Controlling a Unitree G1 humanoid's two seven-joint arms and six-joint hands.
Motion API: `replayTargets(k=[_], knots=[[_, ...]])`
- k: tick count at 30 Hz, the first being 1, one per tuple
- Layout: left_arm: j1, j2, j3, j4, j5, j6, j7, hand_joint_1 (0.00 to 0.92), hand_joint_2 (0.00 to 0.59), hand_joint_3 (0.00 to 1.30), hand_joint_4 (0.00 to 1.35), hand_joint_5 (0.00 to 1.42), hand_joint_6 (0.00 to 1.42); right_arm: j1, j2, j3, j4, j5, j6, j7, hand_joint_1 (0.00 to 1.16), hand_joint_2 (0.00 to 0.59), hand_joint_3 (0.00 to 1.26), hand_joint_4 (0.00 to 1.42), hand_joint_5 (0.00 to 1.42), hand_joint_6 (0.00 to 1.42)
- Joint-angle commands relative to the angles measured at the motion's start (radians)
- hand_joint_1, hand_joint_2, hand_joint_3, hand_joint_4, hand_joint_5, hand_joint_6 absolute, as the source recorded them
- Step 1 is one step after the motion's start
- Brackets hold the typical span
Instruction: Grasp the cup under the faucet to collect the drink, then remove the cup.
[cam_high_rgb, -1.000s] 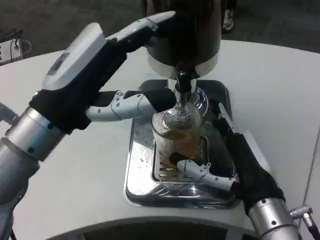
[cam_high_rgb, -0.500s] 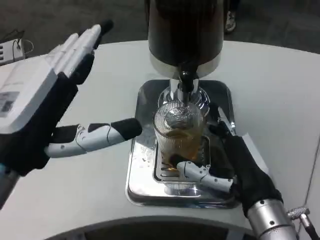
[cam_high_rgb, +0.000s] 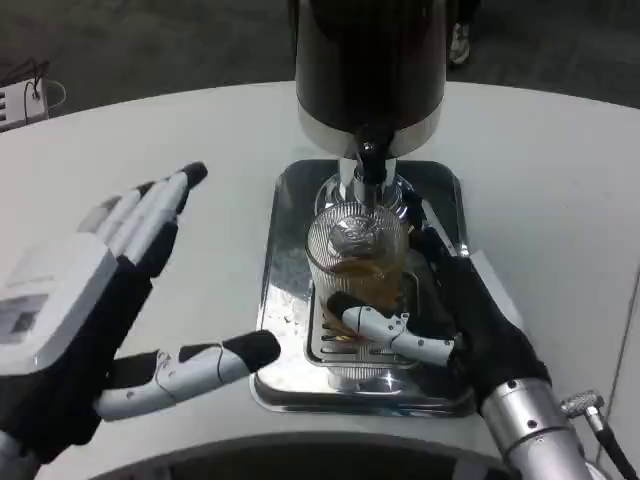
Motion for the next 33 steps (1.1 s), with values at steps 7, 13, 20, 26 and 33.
replayTargets(k=[7, 13, 20, 26, 33], knots=[[0.163, -0.03, -0.025, -0.102, 0.009, 0.025, -0.042, 0.0, 0.068, 0.0, 0.0, 0.0, 0.0, -0.061, 0.01, -0.005, 0.087, 0.017, -0.046, -0.034, 0.79, 0.206, 0.0, 0.0, 0.05, 0.09], [0.218, -0.029, -0.02, -0.115, 0.004, 0.018, -0.048, 0.0, 0.067, 0.0, 0.0, 0.0, 0.0, -0.103, 0.025, -0.002, 0.155, 0.018, -0.069, -0.064, 0.79, 0.206, 0.0, 0.0, 0.05, 0.1], [0.218, -0.018, -0.021, -0.107, 0.001, 0.024, -0.06, 0.0, 0.066, 0.0, 0.0, 0.0, 0.0, -0.135, 0.042, 0.005, 0.217, 0.022, -0.094, -0.081, 0.8, 0.199, 0.0, 0.0, 0.05, 0.08], [0.207, -0.009, -0.018, -0.097, -0.005, 0.031, -0.077, 0.0, 0.066, 0.0, 0.0, 0.0, 0.0, -0.149, 0.054, 0.008, 0.246, 0.025, -0.107, -0.09, 0.8, 0.198, 0.0, 0.0, 0.06, 0.08], [0.2, -0.001, -0.02, -0.085, -0.007, 0.039, -0.092, 0.0, 0.066, 0.0, 0.0, 0.0, 0.0, -0.164, 0.068, 0.016, 0.283, 0.012, -0.119, -0.129, 0.81, 0.2, 0.0, 0.0, 0.08, 0.09]])
